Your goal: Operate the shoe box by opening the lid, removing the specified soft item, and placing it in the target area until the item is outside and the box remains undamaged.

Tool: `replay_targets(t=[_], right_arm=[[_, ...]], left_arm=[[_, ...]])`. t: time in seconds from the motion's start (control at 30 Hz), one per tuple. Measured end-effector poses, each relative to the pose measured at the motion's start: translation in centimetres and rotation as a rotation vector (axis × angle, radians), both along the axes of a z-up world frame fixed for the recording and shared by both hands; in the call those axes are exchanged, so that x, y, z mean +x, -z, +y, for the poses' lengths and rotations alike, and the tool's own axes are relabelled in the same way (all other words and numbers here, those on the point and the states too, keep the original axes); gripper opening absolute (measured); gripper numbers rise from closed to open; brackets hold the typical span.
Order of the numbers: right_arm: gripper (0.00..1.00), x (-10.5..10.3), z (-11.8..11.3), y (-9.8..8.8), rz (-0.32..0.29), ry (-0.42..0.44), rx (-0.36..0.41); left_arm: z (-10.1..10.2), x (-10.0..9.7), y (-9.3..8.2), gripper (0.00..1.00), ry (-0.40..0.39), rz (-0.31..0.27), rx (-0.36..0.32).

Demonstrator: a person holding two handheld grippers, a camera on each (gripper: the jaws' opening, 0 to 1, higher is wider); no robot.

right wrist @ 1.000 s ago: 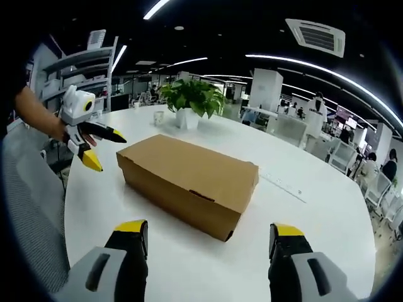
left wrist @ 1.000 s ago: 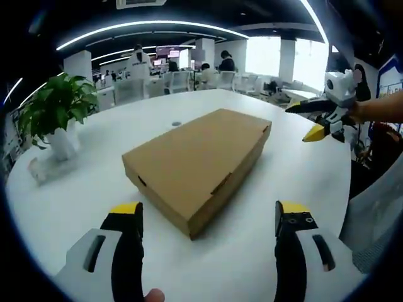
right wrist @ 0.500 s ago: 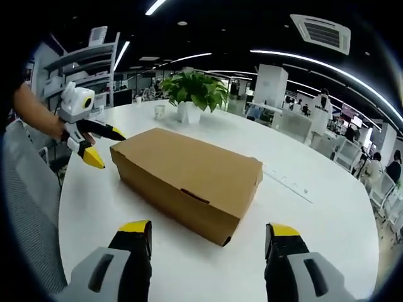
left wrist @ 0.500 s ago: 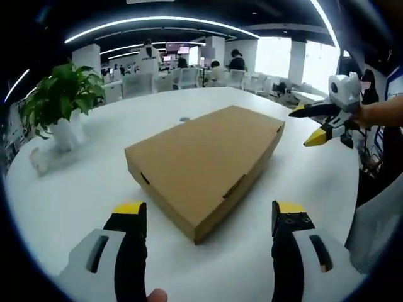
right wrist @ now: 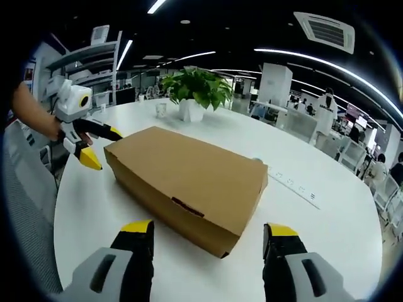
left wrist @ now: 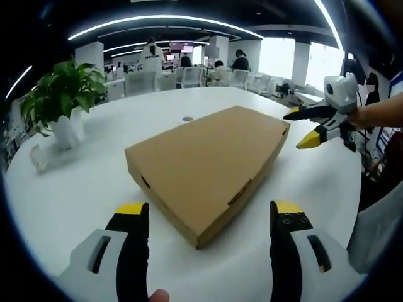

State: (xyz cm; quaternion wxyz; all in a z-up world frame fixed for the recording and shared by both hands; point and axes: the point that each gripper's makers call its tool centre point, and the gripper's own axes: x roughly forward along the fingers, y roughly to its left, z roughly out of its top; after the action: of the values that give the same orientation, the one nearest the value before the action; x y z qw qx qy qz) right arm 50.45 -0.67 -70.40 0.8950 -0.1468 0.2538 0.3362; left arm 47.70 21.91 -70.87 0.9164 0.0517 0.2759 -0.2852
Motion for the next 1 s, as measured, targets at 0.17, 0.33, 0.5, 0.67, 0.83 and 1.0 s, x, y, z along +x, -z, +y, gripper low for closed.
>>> replay_targets(t=[0.17,0.33,0.5,0.67,0.83,1.0], right_arm=[[0.68,0.5,0.6,0.2,0.009,-0.015,-0.001],[0.68,1.0,1.6,0.8,0.020,-0.040,-0.001],[0.68,1.7,1.8,1.2,0.032,-0.032,0.012],[0.68,2.2,1.9,1.2,0.035,-0.024,0.024],[0.69,2.2,2.0,1.4,0.039,-0.040,0.022],[0.69,2.3,2.0,1.5,0.043,-0.044,0.025]], left_arm=[[-0.2,0.3,0.2,0.76,-0.010,0.008,-0.006],[-0.3,0.7,0.4,0.75,-0.024,0.013,-0.007],[-0.5,1.1,0.4,0.74,-0.036,0.009,-0.010],[-0.2,1.6,0.6,0.72,-0.063,0.002,-0.005],[-0.1,2.0,0.9,0.71,-0.081,-0.002,0.003],[-0.3,2.1,1.1,0.72,-0.081,-0.011,0.015]])
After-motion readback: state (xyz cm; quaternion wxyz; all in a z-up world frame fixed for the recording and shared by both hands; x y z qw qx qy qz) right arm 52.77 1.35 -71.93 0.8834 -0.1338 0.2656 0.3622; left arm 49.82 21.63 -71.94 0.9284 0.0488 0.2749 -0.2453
